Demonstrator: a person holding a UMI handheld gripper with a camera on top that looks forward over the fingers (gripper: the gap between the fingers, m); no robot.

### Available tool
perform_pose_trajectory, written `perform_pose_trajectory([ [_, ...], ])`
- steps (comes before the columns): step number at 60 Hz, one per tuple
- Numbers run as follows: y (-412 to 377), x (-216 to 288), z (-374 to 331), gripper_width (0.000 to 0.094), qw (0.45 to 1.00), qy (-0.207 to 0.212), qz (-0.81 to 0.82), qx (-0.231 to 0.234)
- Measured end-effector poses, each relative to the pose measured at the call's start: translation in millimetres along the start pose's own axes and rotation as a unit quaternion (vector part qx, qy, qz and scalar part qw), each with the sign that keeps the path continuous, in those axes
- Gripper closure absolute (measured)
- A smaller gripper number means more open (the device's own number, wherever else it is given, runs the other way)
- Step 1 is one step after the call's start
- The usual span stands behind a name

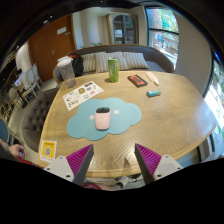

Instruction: Arrange mouse

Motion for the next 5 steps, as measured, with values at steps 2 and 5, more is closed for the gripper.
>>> perform_pose_trajectory([
  [2,11.3,-5.1,-7.2,0.0088,1.0,0.002,0.007,-0.008],
  [5,29.5,-15.5,-15.5,0.0086,1.0,-0.001,0.014,-0.021],
])
Point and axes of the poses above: the point between the fingertips, and its own axes, seen from behind it with the camera up: y to the right, x up, z forward, the way the camera looks, the point moved 3 cm from there along -z, backward, against the way the camera looks, and after that the axes turned 4 degrees about -x, right-handed, at the moved point
